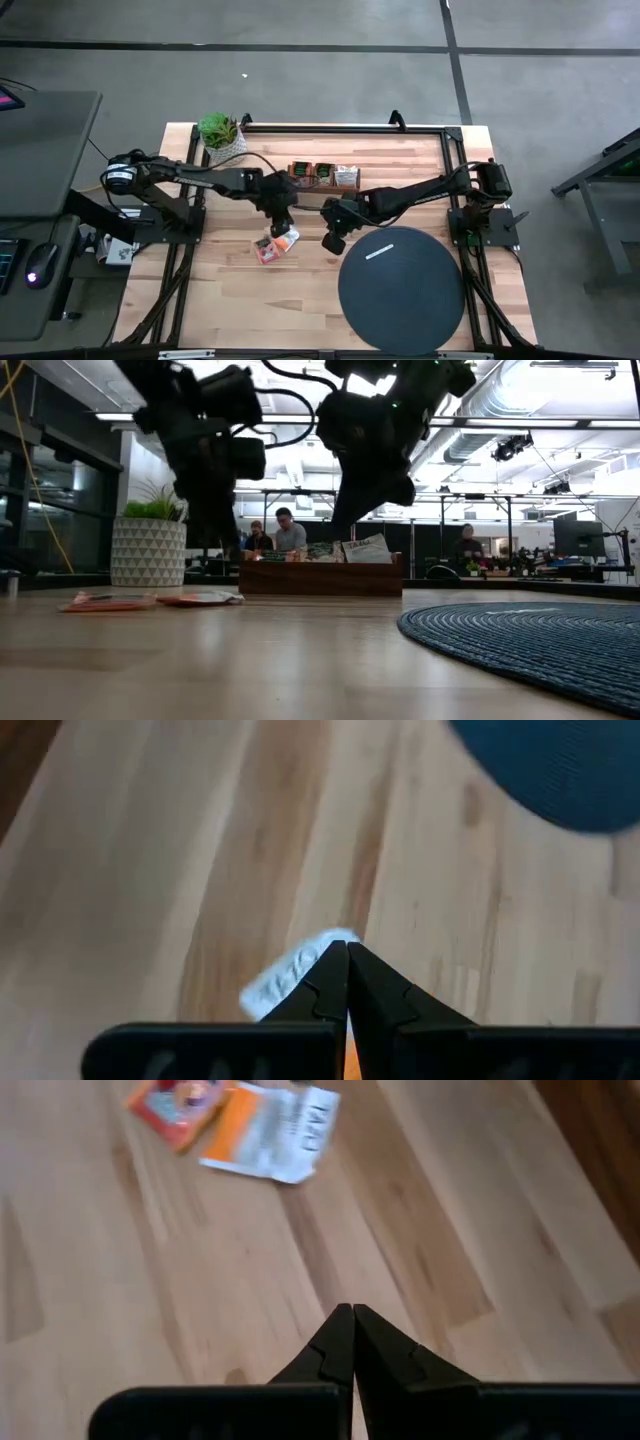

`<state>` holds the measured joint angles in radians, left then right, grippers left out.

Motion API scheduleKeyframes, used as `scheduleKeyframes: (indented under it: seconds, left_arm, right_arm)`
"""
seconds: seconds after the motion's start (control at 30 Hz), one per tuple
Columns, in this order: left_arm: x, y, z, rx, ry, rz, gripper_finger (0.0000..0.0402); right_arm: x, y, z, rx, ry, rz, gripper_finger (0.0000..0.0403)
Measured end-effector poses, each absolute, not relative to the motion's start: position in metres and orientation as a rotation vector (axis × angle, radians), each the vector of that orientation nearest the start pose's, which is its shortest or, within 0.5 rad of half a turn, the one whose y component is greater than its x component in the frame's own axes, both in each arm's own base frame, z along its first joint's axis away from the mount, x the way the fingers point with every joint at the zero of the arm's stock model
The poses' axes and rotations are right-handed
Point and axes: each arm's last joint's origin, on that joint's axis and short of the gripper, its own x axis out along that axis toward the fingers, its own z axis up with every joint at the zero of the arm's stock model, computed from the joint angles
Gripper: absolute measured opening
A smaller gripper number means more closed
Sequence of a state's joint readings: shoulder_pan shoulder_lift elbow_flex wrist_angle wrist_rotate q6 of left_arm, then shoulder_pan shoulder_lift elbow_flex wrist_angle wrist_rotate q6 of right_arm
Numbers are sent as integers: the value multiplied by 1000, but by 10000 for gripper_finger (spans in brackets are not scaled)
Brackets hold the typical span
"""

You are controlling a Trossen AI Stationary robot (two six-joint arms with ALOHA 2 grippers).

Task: Pick & Place Tea
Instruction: Put the white orange tea sachet into the right section of the wooden organizer

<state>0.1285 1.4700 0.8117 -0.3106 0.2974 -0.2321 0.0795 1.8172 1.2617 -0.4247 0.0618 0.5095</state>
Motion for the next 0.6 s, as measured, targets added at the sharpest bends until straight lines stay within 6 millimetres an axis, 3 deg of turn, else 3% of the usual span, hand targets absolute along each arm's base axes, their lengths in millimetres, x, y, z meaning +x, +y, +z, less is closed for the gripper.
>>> scheduleKeyframes:
  seconds: [0.1, 0.23, 0.6]
  left_arm:
    - [277, 19, 196, -541, 1050, 126, 0]
    - [273, 2, 195, -640, 1101, 306, 0]
    - [276, -49, 181, -755, 1092, 459, 0]
  right_arm:
    - [374, 27, 199, 418, 973, -302, 0]
    - [368, 22, 196, 473, 1002, -449, 0]
    - [363, 19, 194, 454, 1018, -545, 0]
